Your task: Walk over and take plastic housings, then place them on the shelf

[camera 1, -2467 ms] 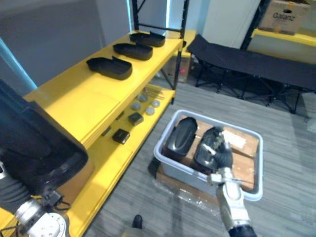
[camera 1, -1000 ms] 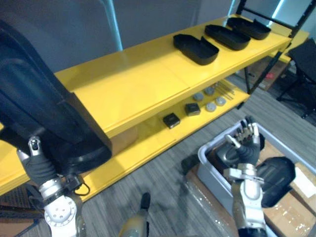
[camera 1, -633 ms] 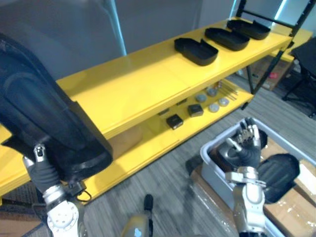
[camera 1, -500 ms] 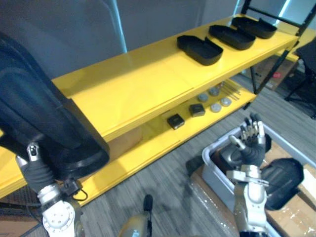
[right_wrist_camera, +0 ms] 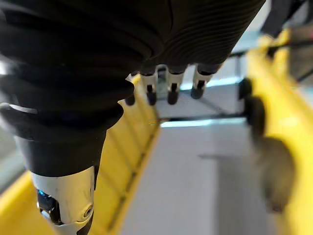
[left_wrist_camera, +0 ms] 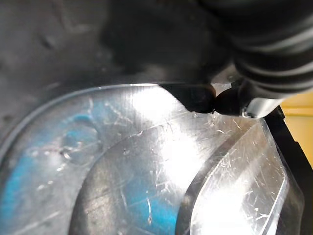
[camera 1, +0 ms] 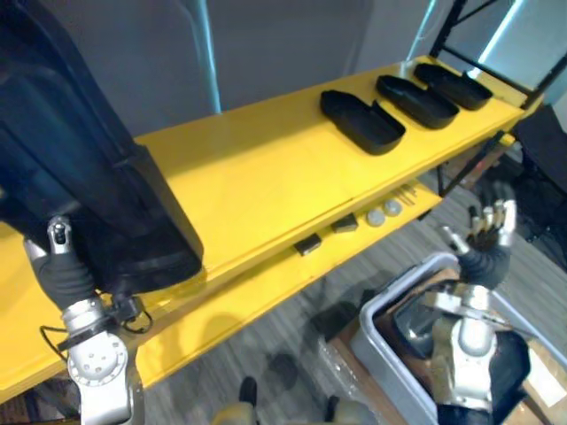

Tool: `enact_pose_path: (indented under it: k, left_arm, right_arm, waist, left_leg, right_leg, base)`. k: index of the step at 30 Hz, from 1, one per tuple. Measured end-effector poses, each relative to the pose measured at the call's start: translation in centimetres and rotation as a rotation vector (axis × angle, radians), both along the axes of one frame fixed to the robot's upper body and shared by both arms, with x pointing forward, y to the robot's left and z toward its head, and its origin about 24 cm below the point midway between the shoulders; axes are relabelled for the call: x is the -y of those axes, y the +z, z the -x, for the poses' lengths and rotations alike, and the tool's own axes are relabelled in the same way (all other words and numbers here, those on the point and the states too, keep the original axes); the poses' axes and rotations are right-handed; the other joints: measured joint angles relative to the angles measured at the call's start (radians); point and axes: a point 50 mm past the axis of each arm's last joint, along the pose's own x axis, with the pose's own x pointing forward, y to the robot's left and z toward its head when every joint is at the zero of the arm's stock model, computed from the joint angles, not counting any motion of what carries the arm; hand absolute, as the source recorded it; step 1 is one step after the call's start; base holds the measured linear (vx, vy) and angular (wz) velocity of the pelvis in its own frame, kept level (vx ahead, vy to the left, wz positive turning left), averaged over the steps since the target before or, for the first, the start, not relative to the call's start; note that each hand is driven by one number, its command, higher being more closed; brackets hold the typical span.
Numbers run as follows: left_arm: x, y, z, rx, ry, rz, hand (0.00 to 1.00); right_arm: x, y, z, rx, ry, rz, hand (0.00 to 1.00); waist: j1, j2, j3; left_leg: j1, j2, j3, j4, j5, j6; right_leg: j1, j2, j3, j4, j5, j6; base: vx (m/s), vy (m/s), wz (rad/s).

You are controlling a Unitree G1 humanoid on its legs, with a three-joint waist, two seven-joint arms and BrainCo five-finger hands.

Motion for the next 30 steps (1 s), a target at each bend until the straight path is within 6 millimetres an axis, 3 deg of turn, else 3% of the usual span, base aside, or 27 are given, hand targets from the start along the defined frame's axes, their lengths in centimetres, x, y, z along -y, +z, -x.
enact_pose_path:
  k: [1, 2, 3, 6, 10, 14, 18, 23, 28, 30]
  left_arm:
    - [0.2, -0.1, 0.0, 0.001, -0.003, 0.013, 1.0]
    - [1.0, -0.5, -0.1, 0.0, -0.02, 0.058, 1.0]
    - [1.5, -0.7, -0.2, 0.001, -0.036, 0.077, 1.0]
    - [2.6, -0.4, -0.5, 0.017, -0.078, 0.082, 1.0]
    - [3.2, -0.2, -0.7, 0.013, -0.092, 0.055, 1.0]
    - [3.0, -0.4, -0.6, 0.001, -0.037, 0.053, 1.0]
    - [2.3, -0.9, -0.1, -0.041, 0.026, 0.064, 1.0]
    - [-0.1, -2.2, 1.9, -0.147, 0.188, 0.046, 1.0]
    - [-2.4, -3.5, 4.6, -0.251, 0.329, 0.04, 1.0]
    - [-2.6, -3.8, 5.0, -0.252, 0.359, 0.065, 1.0]
  right_arm:
    - [-0.2, 0.2, -0.2, 0.01, 0.022, 0.002, 0.0]
    - [-0.4, 0.7, -0.5, 0.033, 0.067, -0.002, 0.0]
    - [-0.5, 0.8, -0.6, 0.039, 0.088, -0.01, 0.0]
    - [-1.5, 0.9, -0.9, 0.056, 0.164, -0.046, 0.0]
    - [-2.7, 1.8, -0.7, 0.105, 0.246, -0.032, 0.0]
    - [-4.4, 2.1, -0.9, 0.13, 0.366, -0.014, 0.0]
    - [-6.5, 3.6, -1.7, 0.204, 0.478, 0.009, 0.0]
    - [-9.0, 4.7, -2.7, 0.242, 0.586, 0.024, 0.0]
    - [-10.3, 3.1, -4.0, 0.153, 0.635, 0.02, 0.0]
    - [-10.3, 2.8, -4.2, 0.133, 0.632, 0.015, 0.0]
  waist:
    - [0.006, 0.001, -0.003]
    - [0.013, 0.037, -0.003]
    - [0.014, 0.056, -0.006]
    - [0.009, 0.089, -0.017]
    - [0.007, 0.083, -0.019]
    - [0.012, 0.053, -0.038]
    - [0.018, 0.055, -0.059]
    - [0.063, 0.059, -0.071]
    - [0.108, 0.057, -0.088]
    - [0.111, 0.06, -0.093]
  left_leg:
    - [0.002, 0.001, 0.003, 0.002, -0.006, -0.008]
    - [0.002, 0.024, 0.005, 0.004, -0.018, -0.022]
    - [0.005, 0.034, 0.007, 0.0, -0.019, -0.024]
    - [0.023, 0.06, 0.042, -0.004, -0.03, -0.04]
    - [0.051, 0.064, 0.068, -0.029, -0.032, -0.043]
    - [0.053, 0.052, 0.053, -0.038, -0.029, -0.04]
    - [0.05, 0.033, 0.001, -0.055, -0.015, -0.035]
    - [0.043, 0.028, -0.046, -0.062, -0.024, -0.031]
    - [0.03, 0.023, -0.071, -0.06, -0.001, -0.034]
    - [0.016, 0.011, -0.107, -0.06, 0.013, -0.034]
  right_leg:
    - [0.019, -0.002, -0.004, -0.035, -0.005, 0.01]
    - [0.046, 0.022, -0.015, -0.086, 0.01, 0.006]
    - [0.049, 0.034, -0.017, -0.094, 0.011, 0.004]
    - [0.072, 0.057, -0.017, -0.106, 0.012, 0.003]
    - [0.08, 0.06, -0.015, -0.109, 0.012, 0.003]
    - [0.092, 0.05, -0.028, -0.122, 0.012, 0.003]
    - [0.119, 0.037, -0.088, -0.135, 0.012, 0.003]
    - [0.148, 0.035, -0.15, -0.142, 0.012, 0.003]
    - [0.168, 0.034, -0.199, -0.146, 0.011, 0.002]
    - [0.18, 0.027, -0.245, -0.146, 0.01, 0.0]
  base:
    - [0.17, -0.261, 0.0]
    - [0.12, -0.198, -0.06]
    - [0.11, -0.173, -0.03]
    - [0.11, -0.1, -0.11]
    - [0.05, -0.008, -0.11]
    - [0.03, 0.025, 0.1]
    - [0.02, 0.017, 0.42]
    - [0.01, 0.002, 0.33]
    - [0.04, -0.004, 0.33]
    - [0.02, 0.017, 0.6]
